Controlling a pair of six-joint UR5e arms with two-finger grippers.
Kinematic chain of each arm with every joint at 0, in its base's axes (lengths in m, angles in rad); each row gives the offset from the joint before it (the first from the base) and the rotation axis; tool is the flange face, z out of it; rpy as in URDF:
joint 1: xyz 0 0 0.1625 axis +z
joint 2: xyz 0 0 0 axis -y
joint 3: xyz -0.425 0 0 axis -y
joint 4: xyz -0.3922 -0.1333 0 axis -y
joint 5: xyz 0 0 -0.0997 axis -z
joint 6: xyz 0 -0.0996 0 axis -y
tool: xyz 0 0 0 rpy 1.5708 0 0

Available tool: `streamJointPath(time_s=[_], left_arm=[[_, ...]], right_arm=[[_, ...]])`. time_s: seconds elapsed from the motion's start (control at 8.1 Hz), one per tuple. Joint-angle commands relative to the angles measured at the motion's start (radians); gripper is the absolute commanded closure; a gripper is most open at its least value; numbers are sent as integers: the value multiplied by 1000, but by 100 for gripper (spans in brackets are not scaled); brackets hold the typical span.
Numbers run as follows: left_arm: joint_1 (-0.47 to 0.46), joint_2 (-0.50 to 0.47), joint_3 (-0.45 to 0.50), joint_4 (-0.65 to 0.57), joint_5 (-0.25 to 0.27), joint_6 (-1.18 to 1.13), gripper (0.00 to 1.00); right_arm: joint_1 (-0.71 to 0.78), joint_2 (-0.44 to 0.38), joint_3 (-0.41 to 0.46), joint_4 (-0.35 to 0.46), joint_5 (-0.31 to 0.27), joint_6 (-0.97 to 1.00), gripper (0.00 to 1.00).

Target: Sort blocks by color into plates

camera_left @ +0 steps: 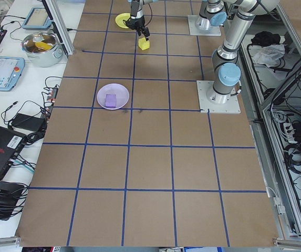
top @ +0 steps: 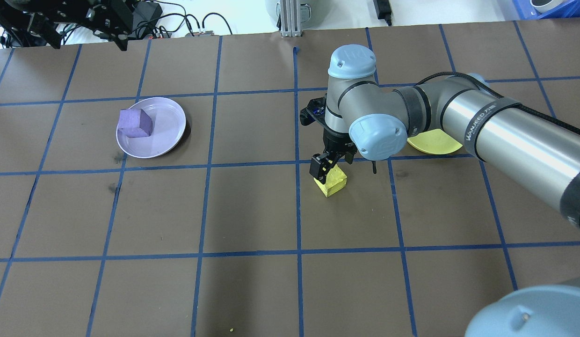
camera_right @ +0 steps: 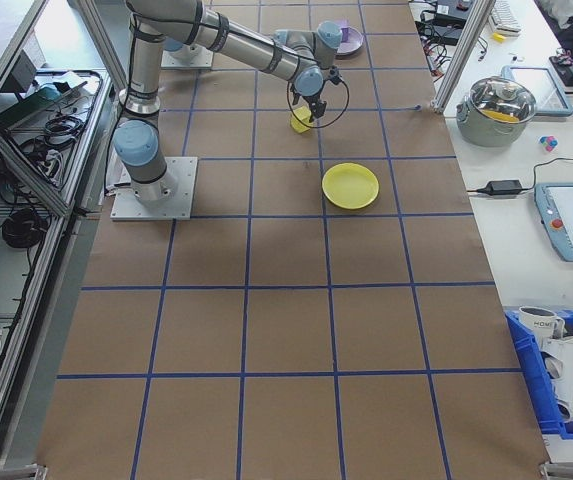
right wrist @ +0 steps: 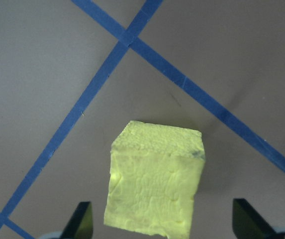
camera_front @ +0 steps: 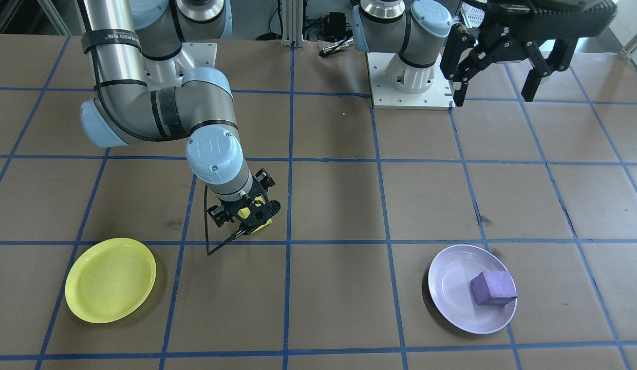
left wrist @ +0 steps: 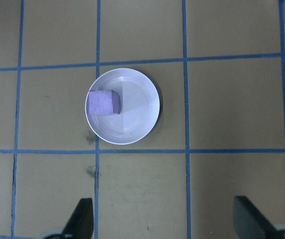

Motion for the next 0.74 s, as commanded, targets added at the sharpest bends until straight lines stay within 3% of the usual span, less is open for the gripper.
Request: streamJointPath(time_s=[0.0, 0.37, 0.62], left_arm=[[-3, -6, -8, 89, -1, 1, 0], [-1, -8, -83, 86, -22, -8, 0], [-1, 6, -149, 87, -16, -2, 0]], right_arm=[[8, 3, 30, -11, 52, 0, 0], [8, 27, 32, -33, 52, 20, 0], [8, 35, 50, -103, 52, 47, 0]])
